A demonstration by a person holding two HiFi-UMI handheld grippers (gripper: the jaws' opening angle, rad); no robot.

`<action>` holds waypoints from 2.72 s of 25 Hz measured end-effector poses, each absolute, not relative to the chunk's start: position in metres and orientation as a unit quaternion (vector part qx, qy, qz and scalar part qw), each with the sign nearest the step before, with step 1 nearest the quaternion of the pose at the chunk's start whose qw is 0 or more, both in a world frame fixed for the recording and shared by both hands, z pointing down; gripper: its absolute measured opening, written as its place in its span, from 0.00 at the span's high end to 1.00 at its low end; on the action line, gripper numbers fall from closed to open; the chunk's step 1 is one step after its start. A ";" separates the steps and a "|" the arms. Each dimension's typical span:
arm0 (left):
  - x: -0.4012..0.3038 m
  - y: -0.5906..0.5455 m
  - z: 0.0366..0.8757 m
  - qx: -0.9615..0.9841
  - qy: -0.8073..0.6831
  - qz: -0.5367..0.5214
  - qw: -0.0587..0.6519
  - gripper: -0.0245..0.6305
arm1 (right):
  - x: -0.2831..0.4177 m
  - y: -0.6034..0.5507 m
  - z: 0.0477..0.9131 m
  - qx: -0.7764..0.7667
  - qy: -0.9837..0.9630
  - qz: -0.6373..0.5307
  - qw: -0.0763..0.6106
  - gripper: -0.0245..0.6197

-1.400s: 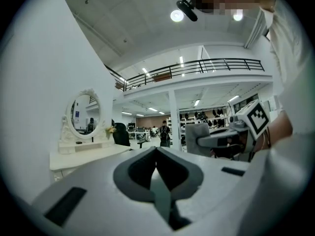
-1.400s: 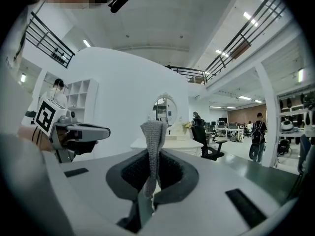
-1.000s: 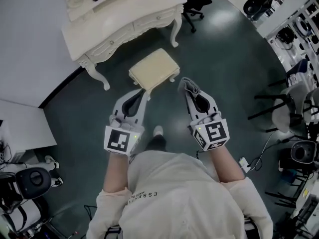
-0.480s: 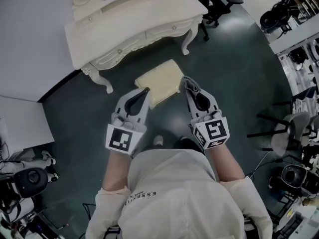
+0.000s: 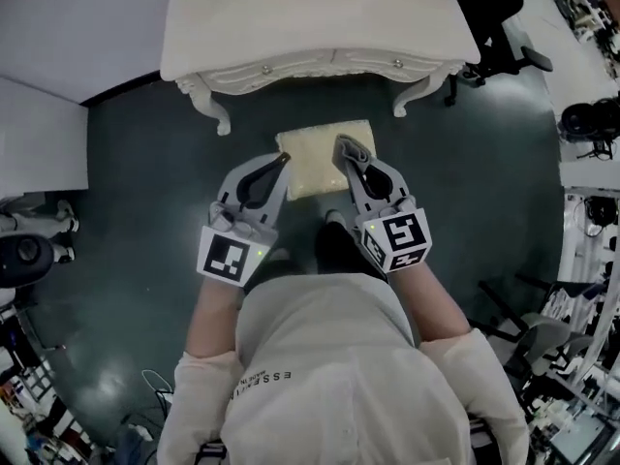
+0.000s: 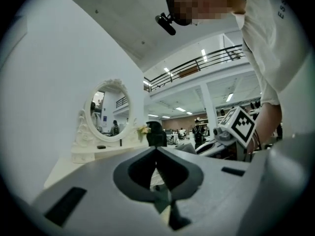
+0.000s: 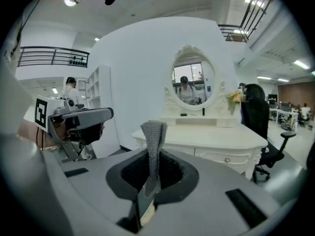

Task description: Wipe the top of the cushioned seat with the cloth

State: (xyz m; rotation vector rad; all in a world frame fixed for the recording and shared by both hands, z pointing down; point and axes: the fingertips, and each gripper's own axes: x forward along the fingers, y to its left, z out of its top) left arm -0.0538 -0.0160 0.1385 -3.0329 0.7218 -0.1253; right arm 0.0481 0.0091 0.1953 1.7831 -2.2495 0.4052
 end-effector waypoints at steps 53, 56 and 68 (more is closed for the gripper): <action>-0.060 -0.115 0.519 -0.921 0.372 -0.081 -0.082 0.96 | -0.001 -0.137 0.709 0.440 -0.758 0.337 0.343 0.91; -0.052 -0.114 0.517 -0.925 0.364 -0.085 -0.071 0.96 | 0.005 -0.137 0.709 0.444 -0.753 0.341 0.345 0.91; -0.024 -0.113 0.512 -0.923 0.367 -0.108 -0.039 0.96 | 0.044 -0.133 0.711 0.439 -0.748 0.358 0.347 0.91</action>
